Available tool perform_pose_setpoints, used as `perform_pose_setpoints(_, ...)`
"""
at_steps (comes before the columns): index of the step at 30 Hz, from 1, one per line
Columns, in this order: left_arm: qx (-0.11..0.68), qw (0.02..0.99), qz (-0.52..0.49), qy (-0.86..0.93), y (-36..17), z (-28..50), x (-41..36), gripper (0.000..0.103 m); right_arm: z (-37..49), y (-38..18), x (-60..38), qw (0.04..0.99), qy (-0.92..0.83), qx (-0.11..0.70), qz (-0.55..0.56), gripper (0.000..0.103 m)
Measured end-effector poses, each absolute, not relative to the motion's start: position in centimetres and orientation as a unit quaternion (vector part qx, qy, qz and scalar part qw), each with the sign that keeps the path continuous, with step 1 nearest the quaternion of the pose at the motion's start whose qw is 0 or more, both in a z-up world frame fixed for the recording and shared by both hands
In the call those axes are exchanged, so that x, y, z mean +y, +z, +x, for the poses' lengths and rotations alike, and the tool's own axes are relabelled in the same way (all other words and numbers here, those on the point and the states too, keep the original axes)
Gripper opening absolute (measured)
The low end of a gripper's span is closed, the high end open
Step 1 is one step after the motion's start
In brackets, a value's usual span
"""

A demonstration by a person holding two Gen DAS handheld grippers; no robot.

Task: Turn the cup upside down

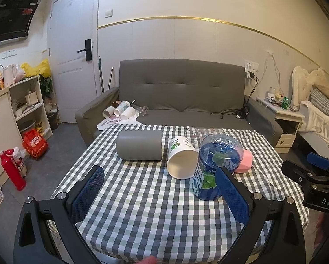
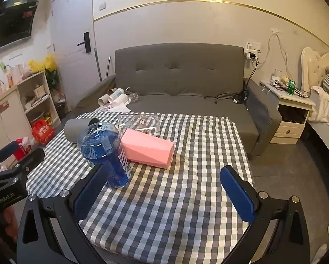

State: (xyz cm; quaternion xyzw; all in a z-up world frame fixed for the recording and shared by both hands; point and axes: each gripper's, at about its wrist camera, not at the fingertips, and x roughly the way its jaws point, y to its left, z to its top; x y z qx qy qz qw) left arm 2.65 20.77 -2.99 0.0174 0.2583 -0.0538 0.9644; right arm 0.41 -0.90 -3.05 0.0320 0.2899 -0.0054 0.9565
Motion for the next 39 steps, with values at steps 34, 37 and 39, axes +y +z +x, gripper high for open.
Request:
perform_pose_setpoints(34, 0.262, 0.963, 0.026, -0.063, -3.2, 2.1, 20.1, 0.103, -0.1, -3.1, -0.9, 0.957, -0.004, 0.287, 0.036, 0.103)
perform_pose_setpoints(37, 0.261, 0.963, 0.03, -0.063, -3.3, 2.1, 19.9, 0.103, 0.0, -3.1, -0.9, 0.957, -0.004, 0.288, 0.038, 0.103)
perform_pose_setpoints(39, 0.261, 0.963, 0.03, -0.063, -3.3, 2.1, 19.9, 0.103, -0.1, -3.1, -0.9, 0.958, -0.004, 0.286, 0.037, 0.103)
